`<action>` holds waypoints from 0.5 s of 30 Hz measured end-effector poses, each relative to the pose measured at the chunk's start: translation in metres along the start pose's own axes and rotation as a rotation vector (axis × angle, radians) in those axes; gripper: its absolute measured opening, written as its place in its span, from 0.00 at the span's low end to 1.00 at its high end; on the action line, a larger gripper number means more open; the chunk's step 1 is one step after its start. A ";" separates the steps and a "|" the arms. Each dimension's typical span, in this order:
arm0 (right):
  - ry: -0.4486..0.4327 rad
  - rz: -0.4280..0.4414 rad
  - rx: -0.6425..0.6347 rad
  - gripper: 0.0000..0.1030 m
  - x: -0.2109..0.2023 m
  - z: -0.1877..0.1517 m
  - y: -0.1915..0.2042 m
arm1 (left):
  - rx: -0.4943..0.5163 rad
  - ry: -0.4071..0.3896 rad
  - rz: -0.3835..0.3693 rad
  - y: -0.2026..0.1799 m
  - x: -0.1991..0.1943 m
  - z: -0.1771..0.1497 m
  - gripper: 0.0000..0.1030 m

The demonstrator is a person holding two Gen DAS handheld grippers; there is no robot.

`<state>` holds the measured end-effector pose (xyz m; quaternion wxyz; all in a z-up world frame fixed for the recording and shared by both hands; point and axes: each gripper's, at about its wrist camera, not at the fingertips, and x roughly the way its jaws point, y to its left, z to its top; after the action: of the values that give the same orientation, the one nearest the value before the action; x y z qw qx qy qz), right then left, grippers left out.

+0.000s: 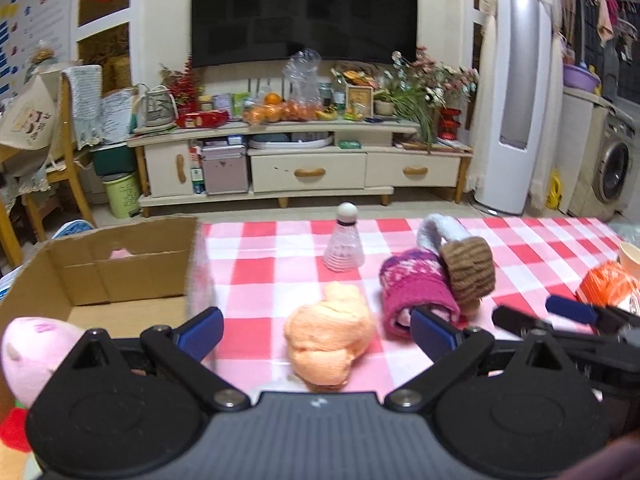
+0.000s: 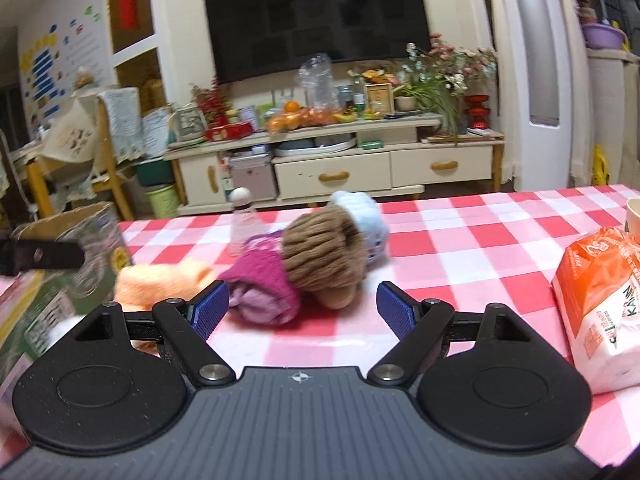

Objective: Organize soft objects
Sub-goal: 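Move both tools back over the table toward the orange towel and brown knit hat, then grasp the orange towel bundle with left tool while right tool grasps brown knit hat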

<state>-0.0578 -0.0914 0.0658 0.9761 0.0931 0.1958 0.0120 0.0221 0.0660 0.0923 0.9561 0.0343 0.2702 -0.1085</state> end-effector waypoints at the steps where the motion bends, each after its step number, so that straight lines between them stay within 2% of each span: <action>1: -0.004 -0.002 0.013 0.98 0.003 0.000 -0.003 | 0.007 0.005 -0.005 -0.003 0.003 -0.001 0.96; 5: -0.002 0.007 0.067 0.98 0.014 0.001 -0.013 | 0.032 0.028 -0.018 -0.013 0.015 -0.003 0.96; 15: 0.045 0.125 0.255 0.98 0.051 0.008 -0.054 | 0.071 0.083 -0.001 -0.027 0.052 -0.006 0.96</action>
<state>-0.0080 -0.1425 0.0435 0.9491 0.2282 0.2112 0.0498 0.0559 0.0306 0.0596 0.9421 0.0723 0.3058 -0.1169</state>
